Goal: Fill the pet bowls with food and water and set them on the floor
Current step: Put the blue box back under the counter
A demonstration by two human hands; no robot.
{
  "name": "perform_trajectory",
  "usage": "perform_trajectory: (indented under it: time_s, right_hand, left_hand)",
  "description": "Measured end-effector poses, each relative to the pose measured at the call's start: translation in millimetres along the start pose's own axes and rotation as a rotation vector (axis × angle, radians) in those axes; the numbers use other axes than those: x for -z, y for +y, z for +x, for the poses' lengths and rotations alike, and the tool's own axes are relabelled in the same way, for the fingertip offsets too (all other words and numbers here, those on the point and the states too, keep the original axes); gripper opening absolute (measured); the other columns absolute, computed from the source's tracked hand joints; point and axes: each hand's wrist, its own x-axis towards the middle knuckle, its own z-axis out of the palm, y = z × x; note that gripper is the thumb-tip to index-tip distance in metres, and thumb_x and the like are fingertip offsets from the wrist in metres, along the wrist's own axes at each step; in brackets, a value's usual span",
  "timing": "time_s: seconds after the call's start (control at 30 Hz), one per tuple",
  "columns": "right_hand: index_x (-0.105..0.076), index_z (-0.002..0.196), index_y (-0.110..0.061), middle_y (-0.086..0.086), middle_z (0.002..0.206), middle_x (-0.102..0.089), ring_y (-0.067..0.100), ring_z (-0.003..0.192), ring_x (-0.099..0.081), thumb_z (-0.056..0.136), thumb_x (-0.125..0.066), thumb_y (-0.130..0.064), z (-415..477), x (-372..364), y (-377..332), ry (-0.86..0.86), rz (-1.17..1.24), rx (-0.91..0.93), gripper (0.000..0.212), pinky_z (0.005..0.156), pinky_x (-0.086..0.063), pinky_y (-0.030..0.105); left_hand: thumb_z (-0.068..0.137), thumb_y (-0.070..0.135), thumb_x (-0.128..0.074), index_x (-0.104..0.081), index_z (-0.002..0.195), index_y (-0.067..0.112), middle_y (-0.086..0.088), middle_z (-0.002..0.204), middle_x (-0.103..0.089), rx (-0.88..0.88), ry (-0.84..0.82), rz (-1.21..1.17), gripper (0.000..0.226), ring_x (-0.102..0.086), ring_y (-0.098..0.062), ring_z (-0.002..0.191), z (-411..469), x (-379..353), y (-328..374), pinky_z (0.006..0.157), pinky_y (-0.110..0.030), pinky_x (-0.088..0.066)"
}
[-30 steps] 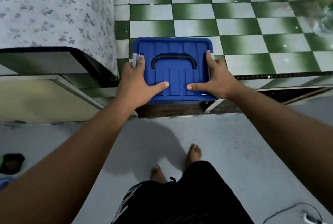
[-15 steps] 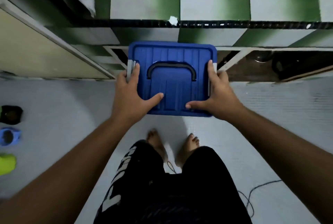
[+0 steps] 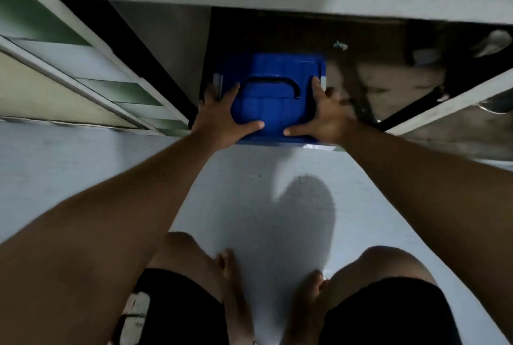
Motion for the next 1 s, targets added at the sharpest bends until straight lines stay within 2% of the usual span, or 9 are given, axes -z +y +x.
perform_trajectory:
  time_s: [0.03, 0.13, 0.2, 0.33, 0.57, 0.7, 0.77, 0.83, 1.0]
  right_hand:
    - [0.015, 0.157, -0.032, 0.005, 0.155, -0.026, 0.029, 0.139, -0.038, 0.015, -0.079, -0.086, 25, -8, 6, 0.005, 0.043, -0.013, 0.179, 0.116, -0.038, 0.045]
    - [0.011, 0.157, -0.031, 0.009, 0.151, -0.027, 0.032, 0.138, -0.037, 0.036, -0.091, -0.065, 70, -26, 9, 0.009, 0.025, -0.036, 0.162, 0.118, -0.034, 0.048]
    - [0.010, 0.158, -0.032, 0.009, 0.151, -0.032, 0.034, 0.136, -0.041, 0.033, -0.087, -0.067, 90, -34, 9, 0.033, 0.014, -0.028, 0.162, 0.116, -0.036, 0.050]
    - [0.004, 0.160, -0.026, 0.012, 0.150, -0.030, 0.034, 0.137, -0.039, 0.061, -0.092, -0.047, 115, -43, 12, 0.059, -0.017, -0.024, 0.139, 0.118, -0.033, 0.044]
    - [0.002, 0.160, -0.023, 0.014, 0.157, -0.023, 0.036, 0.142, -0.034, 0.065, -0.088, -0.053, 134, -42, 3, 0.055, -0.109, -0.024, 0.134, 0.120, -0.030, 0.046]
    - [-0.005, 0.161, -0.022, 0.014, 0.166, 0.002, 0.038, 0.151, -0.016, 0.080, -0.075, -0.055, 125, -46, -1, 0.157, -0.277, 0.017, 0.112, 0.123, -0.022, 0.044]
    - [-0.011, 0.160, -0.024, 0.011, 0.168, 0.004, 0.038, 0.151, -0.015, 0.086, -0.067, -0.060, 107, -45, -5, 0.249, -0.346, 0.058, 0.100, 0.122, -0.023, 0.045]
    - [-0.013, 0.160, -0.023, 0.010, 0.168, 0.001, 0.038, 0.152, -0.015, 0.088, -0.061, -0.063, 75, -39, -14, 0.272, -0.354, 0.068, 0.096, 0.122, -0.024, 0.045]
    - [-0.015, 0.160, -0.021, 0.011, 0.168, -0.006, 0.035, 0.152, -0.015, 0.089, -0.060, -0.062, -46, 9, -50, 0.206, -0.328, 0.062, 0.094, 0.123, -0.024, 0.042]
  left_hand:
    - [0.050, 0.096, -0.060, -0.006, 0.158, 0.050, -0.018, 0.169, 0.000, -0.013, -0.007, 0.016, 0.130, -0.014, -0.046, 0.153, 23, -6, -5, 0.123, -0.055, -0.026]
    - [0.045, 0.095, -0.065, 0.002, 0.157, 0.052, -0.013, 0.171, 0.010, -0.039, -0.072, 0.055, 0.138, -0.009, -0.044, 0.155, 74, -15, -21, 0.122, -0.060, -0.024]
    - [0.047, 0.092, -0.070, 0.003, 0.158, 0.051, -0.011, 0.171, 0.009, -0.036, -0.090, 0.083, 0.139, -0.008, -0.045, 0.155, 94, -17, -26, 0.121, -0.064, -0.024]
    - [0.058, 0.085, -0.074, 0.001, 0.160, 0.046, -0.010, 0.172, 0.012, -0.051, -0.052, 0.120, 0.132, -0.005, -0.047, 0.155, 112, -27, -30, 0.122, -0.063, -0.022]
    - [0.077, 0.081, -0.064, -0.001, 0.163, 0.039, -0.012, 0.169, 0.022, -0.067, -0.037, 0.199, 0.115, 0.002, -0.047, 0.155, 121, -33, -29, 0.123, -0.060, -0.018]
    - [0.085, 0.080, -0.054, 0.001, 0.164, 0.031, -0.015, 0.170, 0.018, -0.093, -0.009, 0.341, 0.108, 0.004, -0.045, 0.156, 112, -27, -20, 0.123, -0.063, -0.016]
    - [0.088, 0.079, -0.049, -0.001, 0.164, 0.028, -0.015, 0.171, 0.013, -0.118, 0.018, 0.367, 0.104, 0.004, -0.042, 0.156, 98, -23, -13, 0.124, -0.061, -0.015]
    - [0.089, 0.078, -0.047, -0.005, 0.164, 0.025, -0.017, 0.171, 0.003, -0.134, 0.029, 0.381, 0.101, -0.006, -0.041, 0.156, 70, -12, -3, 0.124, -0.057, -0.020]
    - [0.078, 0.078, -0.048, -0.029, 0.155, 0.020, -0.021, 0.153, -0.043, -0.182, -0.031, 0.347, 0.099, -0.046, -0.045, 0.134, -39, 44, 37, 0.106, -0.055, -0.046]
